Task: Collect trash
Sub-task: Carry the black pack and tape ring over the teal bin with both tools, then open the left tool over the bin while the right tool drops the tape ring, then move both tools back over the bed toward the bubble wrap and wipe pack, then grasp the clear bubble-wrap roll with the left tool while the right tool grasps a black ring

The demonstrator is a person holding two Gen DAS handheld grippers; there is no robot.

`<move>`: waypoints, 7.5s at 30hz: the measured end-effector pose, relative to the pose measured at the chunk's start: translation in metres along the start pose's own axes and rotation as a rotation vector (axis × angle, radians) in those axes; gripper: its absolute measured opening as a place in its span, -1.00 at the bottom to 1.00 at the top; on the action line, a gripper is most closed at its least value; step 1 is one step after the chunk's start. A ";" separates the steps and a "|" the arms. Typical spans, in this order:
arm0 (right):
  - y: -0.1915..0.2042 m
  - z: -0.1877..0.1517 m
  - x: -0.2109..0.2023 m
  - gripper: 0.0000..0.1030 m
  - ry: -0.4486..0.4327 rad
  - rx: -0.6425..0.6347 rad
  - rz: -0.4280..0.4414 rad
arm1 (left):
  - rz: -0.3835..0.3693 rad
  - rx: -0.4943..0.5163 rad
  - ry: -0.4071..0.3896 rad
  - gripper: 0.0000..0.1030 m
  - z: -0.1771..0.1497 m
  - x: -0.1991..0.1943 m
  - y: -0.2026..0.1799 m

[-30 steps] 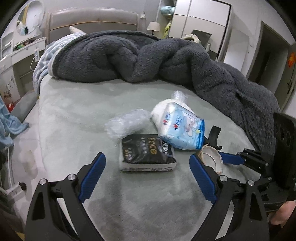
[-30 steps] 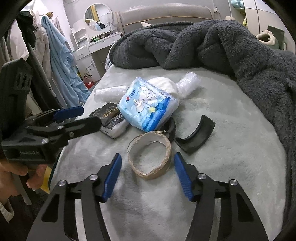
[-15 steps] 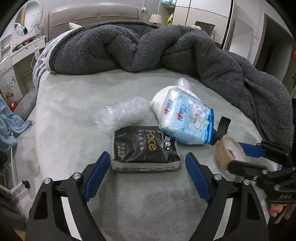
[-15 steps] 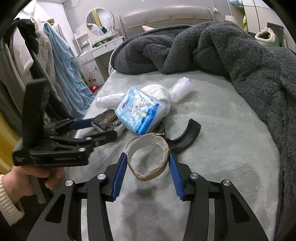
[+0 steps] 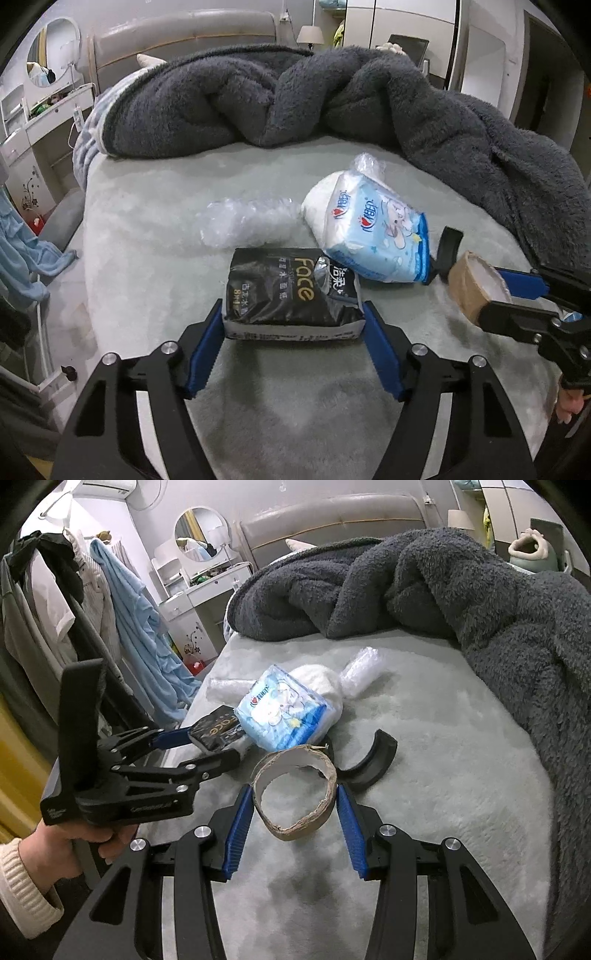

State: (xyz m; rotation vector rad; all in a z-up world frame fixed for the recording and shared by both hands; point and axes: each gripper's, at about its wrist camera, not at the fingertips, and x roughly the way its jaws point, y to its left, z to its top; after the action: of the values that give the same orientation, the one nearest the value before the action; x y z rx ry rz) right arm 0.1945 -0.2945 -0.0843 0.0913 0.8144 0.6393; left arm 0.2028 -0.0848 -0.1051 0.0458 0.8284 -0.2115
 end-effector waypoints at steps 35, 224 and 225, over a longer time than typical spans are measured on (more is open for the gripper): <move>0.083 0.049 0.045 -0.09 -0.025 -0.089 0.071 | -0.015 -0.143 -0.037 0.44 -0.023 -0.062 0.084; -0.028 0.030 0.031 -0.05 0.103 -0.324 -0.093 | -0.013 -0.241 -0.070 0.30 0.028 -0.005 0.057; -0.028 0.031 0.029 -0.05 0.098 -0.321 -0.094 | -0.010 -0.238 -0.071 0.30 0.028 -0.006 0.058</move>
State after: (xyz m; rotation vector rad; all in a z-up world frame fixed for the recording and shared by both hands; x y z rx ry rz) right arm 0.2447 -0.2956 -0.0906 -0.2705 0.7959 0.6822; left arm 0.2309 -0.0306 -0.0843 -0.1881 0.7780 -0.1222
